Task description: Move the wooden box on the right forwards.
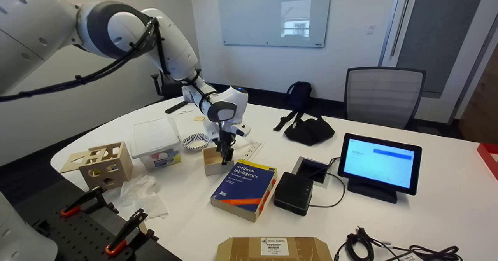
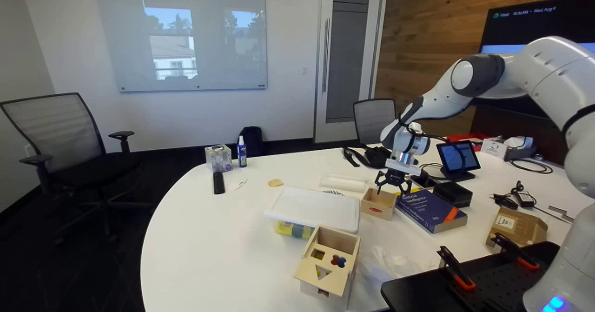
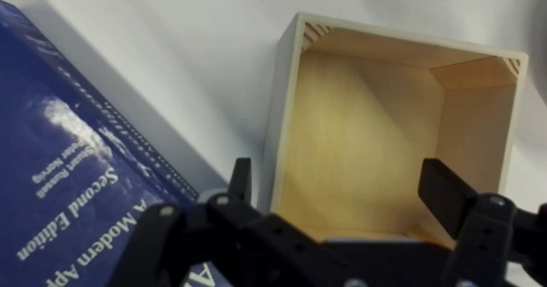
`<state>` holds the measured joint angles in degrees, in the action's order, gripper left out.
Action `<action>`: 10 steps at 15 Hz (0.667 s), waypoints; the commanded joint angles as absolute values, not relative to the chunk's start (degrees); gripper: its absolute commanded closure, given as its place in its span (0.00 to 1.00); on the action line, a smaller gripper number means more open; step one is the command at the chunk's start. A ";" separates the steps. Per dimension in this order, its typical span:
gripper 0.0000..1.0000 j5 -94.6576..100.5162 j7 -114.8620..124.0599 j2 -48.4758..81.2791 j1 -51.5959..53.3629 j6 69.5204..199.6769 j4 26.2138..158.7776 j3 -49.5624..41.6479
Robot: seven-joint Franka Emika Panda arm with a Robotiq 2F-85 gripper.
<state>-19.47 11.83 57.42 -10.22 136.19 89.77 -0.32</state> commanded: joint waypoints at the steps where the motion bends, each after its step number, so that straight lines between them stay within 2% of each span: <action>1: 0.02 -20.07 13.99 60.84 -10.41 131.50 83.76 -0.22; 2: 0.26 -20.09 14.20 61.46 -10.45 130.88 82.81 -0.21; 3: 0.26 -20.13 14.71 61.97 -10.34 130.69 82.05 -0.28; 10: 0.79 -19.88 15.75 64.40 -10.46 128.09 78.31 -0.59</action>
